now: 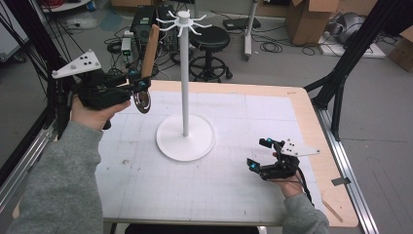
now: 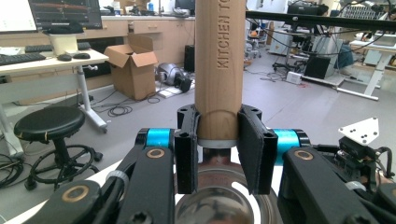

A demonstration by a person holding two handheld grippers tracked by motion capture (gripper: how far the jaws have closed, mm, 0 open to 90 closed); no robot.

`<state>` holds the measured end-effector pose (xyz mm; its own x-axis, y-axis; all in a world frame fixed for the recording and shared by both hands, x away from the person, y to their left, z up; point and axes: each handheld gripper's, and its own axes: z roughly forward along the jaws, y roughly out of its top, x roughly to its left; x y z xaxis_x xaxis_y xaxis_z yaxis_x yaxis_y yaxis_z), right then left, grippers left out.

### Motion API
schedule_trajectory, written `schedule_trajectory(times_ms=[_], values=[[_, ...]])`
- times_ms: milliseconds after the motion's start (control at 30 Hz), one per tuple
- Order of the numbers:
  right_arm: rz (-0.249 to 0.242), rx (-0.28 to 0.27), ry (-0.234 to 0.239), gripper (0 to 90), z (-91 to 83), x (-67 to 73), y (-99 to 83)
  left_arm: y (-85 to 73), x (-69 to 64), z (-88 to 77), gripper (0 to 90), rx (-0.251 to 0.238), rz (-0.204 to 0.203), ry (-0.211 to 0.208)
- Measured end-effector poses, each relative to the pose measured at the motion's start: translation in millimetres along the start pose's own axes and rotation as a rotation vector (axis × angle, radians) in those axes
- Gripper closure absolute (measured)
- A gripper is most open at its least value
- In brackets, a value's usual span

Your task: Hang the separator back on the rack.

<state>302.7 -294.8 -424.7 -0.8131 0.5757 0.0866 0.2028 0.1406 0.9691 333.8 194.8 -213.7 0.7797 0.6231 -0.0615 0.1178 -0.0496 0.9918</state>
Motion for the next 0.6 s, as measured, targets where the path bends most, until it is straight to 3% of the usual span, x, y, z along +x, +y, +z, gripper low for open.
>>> schedule_trajectory(times_ms=[600], values=[[-0.001,-0.004,-0.003,6.7,-0.6,-0.1,0.3,0.3,-0.7,9.7,69.2,0.001,-0.001,-0.002]])
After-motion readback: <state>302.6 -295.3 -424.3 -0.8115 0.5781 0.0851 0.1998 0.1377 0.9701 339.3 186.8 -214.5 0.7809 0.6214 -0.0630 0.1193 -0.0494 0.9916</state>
